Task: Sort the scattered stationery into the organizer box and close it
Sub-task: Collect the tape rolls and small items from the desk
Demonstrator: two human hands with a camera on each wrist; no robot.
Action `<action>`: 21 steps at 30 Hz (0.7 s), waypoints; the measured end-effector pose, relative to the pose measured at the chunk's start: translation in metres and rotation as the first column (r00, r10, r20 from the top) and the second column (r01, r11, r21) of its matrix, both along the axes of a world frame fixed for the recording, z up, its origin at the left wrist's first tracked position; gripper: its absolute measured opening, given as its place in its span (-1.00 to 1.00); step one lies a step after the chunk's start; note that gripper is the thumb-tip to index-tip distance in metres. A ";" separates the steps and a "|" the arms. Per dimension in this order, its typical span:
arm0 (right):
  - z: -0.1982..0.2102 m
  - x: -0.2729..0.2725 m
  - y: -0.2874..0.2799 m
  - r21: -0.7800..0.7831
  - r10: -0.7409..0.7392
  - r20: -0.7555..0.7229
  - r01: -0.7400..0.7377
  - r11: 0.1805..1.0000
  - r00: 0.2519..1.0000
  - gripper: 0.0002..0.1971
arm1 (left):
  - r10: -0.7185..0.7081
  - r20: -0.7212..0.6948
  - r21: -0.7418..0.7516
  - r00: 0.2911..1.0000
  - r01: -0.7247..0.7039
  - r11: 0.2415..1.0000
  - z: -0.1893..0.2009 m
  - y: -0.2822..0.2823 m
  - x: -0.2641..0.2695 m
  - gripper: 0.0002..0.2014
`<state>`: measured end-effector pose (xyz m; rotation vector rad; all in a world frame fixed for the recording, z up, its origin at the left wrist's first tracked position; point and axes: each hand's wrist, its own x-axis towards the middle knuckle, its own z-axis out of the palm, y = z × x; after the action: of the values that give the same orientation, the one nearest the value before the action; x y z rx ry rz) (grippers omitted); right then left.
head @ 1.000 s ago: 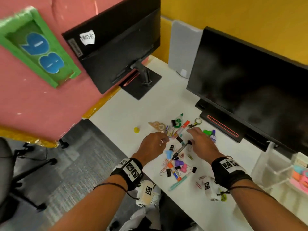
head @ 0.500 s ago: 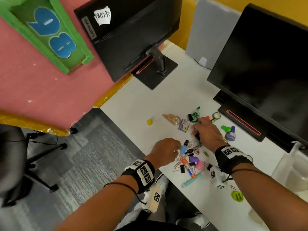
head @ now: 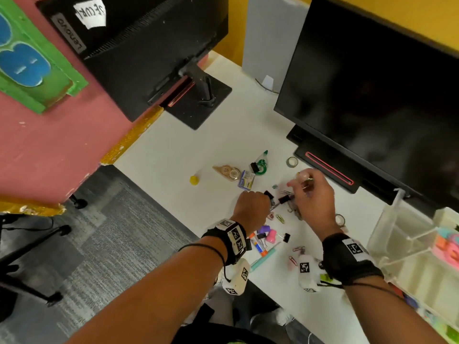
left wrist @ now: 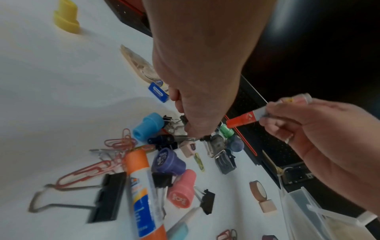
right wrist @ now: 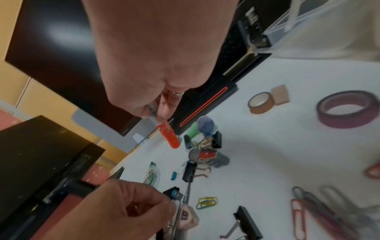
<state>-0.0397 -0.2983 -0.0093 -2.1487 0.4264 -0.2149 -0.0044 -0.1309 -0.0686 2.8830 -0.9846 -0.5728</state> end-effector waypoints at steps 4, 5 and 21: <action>0.015 -0.036 -0.015 0.165 -0.189 0.033 0.181 0.969 0.981 -0.80 | -0.042 0.013 0.031 0.999 0.041 0.999 0.010 -0.017 0.003 -0.77; 0.015 -0.043 -0.020 0.174 -0.203 0.026 0.196 0.965 0.979 -0.80 | -0.045 0.016 0.046 0.999 0.044 0.998 0.012 -0.020 0.003 -0.76; 0.059 -0.117 -0.096 0.214 -0.250 -0.045 0.254 0.943 0.967 -0.84 | -0.098 0.013 0.082 0.995 0.097 0.992 0.048 -0.060 0.020 -0.72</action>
<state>-0.1565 -0.3945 0.0493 -1.8792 0.7037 -0.2803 0.0157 -0.1905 -0.0207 2.9281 -1.1365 -0.6089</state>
